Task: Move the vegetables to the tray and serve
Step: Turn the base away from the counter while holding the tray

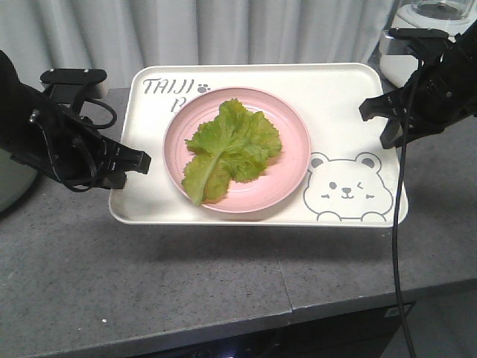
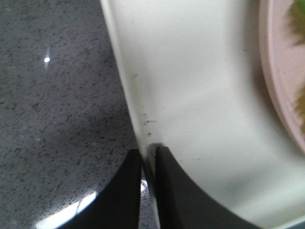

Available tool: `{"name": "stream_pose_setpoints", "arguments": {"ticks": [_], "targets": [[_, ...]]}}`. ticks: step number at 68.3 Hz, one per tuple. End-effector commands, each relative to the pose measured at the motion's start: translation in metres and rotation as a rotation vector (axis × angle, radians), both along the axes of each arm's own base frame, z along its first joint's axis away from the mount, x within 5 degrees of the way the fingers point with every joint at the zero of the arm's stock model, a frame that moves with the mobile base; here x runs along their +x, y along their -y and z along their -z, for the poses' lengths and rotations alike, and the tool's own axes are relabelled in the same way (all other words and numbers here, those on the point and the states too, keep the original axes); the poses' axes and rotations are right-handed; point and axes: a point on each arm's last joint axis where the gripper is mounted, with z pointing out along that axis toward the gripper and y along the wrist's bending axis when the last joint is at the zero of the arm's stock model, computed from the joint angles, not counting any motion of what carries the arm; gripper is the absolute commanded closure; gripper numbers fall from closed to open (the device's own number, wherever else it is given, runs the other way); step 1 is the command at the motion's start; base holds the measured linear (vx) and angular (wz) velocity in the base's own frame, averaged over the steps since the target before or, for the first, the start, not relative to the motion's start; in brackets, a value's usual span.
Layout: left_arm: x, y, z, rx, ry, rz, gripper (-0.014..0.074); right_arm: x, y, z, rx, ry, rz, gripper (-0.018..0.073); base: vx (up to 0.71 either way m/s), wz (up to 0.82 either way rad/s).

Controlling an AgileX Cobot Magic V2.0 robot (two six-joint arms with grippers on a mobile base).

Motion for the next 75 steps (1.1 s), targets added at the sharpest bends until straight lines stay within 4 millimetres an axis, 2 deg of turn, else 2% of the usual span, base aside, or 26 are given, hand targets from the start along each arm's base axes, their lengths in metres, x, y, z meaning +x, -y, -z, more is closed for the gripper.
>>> {"name": "stream_pose_setpoints", "arguments": {"ticks": [1, 75], "targets": [[-0.0049, 0.0097, -0.0291, -0.114, 0.134, 0.019, 0.0602, -0.0159, -0.0094, -0.0283, 0.067, 0.055, -0.062, 0.0565, 0.0, -0.28], [-0.0049, 0.0097, -0.0291, -0.114, 0.134, 0.019, 0.0602, -0.0159, -0.0094, -0.0283, 0.067, 0.055, -0.062, 0.0565, -0.01, -0.37]]}}
